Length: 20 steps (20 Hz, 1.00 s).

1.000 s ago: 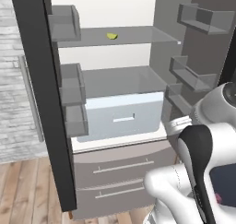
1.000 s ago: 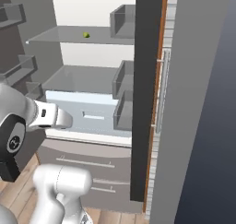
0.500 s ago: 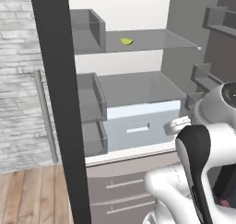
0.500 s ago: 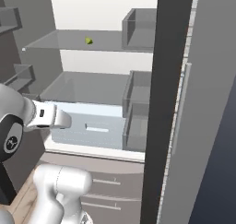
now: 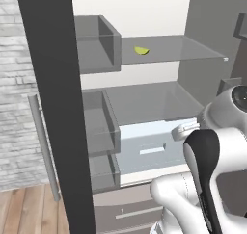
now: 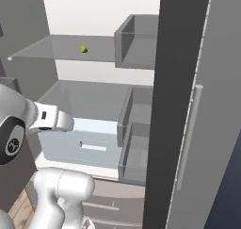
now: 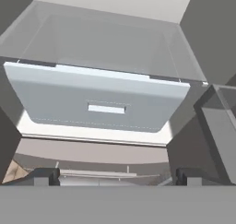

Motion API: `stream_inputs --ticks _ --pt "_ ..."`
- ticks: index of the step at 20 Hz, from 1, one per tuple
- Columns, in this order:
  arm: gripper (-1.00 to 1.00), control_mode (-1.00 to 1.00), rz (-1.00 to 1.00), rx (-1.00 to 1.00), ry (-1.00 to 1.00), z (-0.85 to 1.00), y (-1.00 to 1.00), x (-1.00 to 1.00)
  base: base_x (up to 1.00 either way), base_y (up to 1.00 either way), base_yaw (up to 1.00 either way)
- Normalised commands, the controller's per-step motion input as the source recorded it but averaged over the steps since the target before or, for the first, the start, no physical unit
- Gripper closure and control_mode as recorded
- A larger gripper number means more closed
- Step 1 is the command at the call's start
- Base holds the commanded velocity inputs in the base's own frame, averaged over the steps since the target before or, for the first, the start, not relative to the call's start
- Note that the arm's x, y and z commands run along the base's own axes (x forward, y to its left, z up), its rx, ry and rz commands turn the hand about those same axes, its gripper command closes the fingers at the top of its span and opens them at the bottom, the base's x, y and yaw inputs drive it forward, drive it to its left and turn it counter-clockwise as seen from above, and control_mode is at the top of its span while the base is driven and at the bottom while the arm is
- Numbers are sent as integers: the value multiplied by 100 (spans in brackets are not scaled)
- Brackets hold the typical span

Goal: There is a bowl on the dining counter. Grab a lemon wedge from the fridge and place it in the bowl. Then get the liquor bottle and glass cup from the cabinet and place them next to the bowl.

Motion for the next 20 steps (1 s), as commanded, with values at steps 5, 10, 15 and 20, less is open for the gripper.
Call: stream_inputs --ticks 5,10,15,20 --pt "-100 -100 9 8 -21 17 -2 39 36 -1 1" --pt "-100 -100 22 5 -52 68 0 35 0 0 0" --pt "-100 -100 10 0 -39 83 8 28 0 0 0" --pt "-100 -100 7 0 -14 75 2 60 0 0 0"
